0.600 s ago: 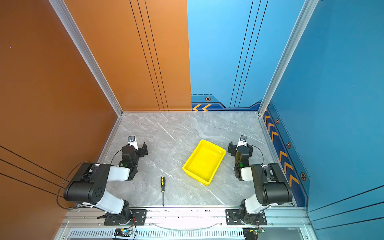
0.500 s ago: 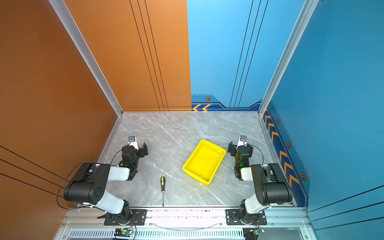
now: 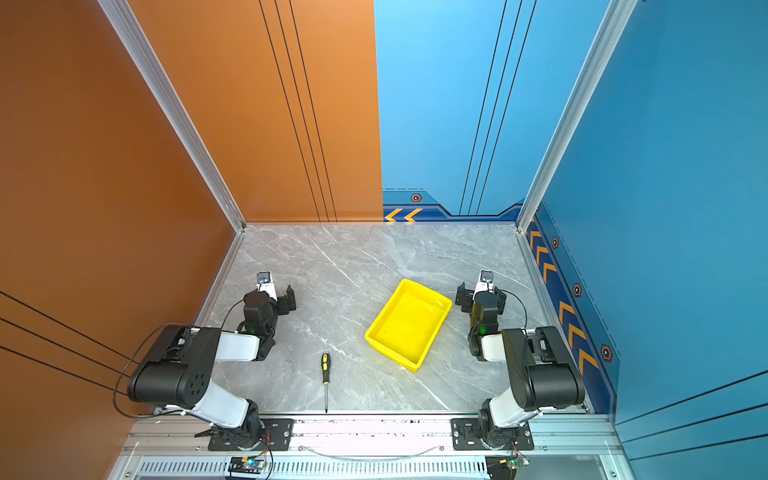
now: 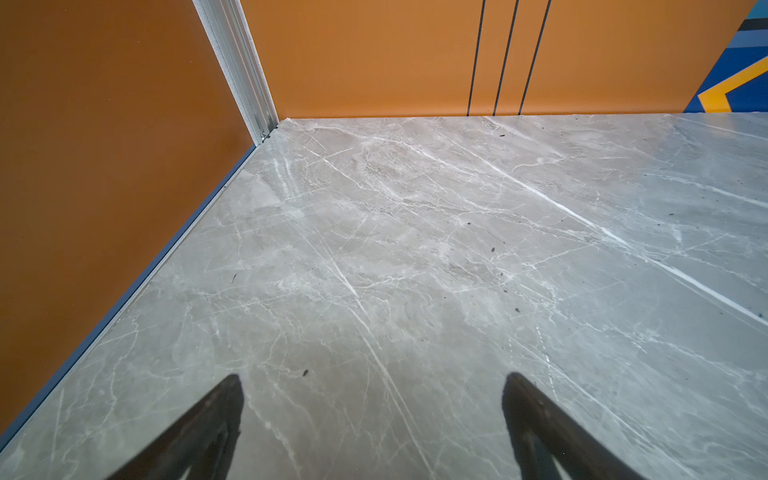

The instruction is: Put the screwdriver in the bin

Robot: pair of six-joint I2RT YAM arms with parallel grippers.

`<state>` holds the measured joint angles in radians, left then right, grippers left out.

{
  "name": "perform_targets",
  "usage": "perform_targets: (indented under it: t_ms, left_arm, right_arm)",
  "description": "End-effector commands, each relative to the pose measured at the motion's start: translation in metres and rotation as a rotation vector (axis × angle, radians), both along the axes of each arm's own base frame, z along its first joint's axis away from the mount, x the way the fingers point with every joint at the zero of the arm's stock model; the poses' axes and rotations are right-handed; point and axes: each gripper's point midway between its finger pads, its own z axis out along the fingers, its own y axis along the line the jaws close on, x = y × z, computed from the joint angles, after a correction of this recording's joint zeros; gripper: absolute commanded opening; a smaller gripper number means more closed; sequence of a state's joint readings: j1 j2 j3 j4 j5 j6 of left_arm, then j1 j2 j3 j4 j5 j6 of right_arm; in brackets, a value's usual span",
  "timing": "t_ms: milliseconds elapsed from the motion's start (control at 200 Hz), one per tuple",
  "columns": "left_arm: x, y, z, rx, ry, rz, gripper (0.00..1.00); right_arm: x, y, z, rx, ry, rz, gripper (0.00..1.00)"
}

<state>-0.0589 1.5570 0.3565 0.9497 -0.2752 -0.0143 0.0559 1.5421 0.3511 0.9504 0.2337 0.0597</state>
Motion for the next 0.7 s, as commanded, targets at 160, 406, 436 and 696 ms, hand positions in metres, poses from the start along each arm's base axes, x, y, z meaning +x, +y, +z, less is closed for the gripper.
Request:
perform_targets:
  t_ms: [160, 406, 436, 696]
  left_arm:
    - [0.004, -0.002, 0.001, 0.008, 0.005, -0.021, 0.98]
    - [0.005, -0.003, 0.001, 0.008, 0.005, -0.023, 0.98]
    - [0.005, -0.003, 0.001, 0.007, 0.004, -0.023, 0.98]
    - [0.007, -0.003, 0.007, 0.007, 0.019, -0.025, 0.98]
  right_arm:
    - [0.001, -0.002, -0.002, 0.005, 0.010, -0.017, 1.00]
    - [0.001, -0.003, -0.002, 0.005, 0.010, -0.018, 1.00]
    - [0.001, -0.003, -0.002, 0.005, 0.010, -0.019, 1.00]
    - [-0.003, -0.009, 0.013, -0.011, 0.014, -0.075, 1.00]
